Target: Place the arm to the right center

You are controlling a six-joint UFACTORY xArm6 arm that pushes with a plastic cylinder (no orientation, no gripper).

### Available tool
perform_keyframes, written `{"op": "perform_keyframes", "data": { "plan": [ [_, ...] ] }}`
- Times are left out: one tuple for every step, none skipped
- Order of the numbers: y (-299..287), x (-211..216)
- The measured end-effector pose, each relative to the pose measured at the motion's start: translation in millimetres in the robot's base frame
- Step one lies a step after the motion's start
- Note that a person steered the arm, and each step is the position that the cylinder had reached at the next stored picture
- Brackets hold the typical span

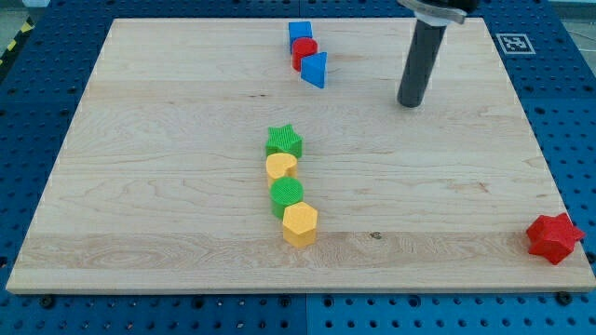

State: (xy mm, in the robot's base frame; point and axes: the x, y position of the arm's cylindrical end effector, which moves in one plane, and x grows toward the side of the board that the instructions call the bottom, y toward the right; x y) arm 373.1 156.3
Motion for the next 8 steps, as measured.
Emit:
{"op": "perform_keyframes", "data": {
  "plan": [
    [29.0, 5.2],
    [37.7, 11.4],
    [37.7, 11.4],
    [43.6, 11.4],
    [45.4, 11.4],
    [45.4, 11.4],
    [45.4, 11.5],
    [48.2, 11.5]
  ]
}}
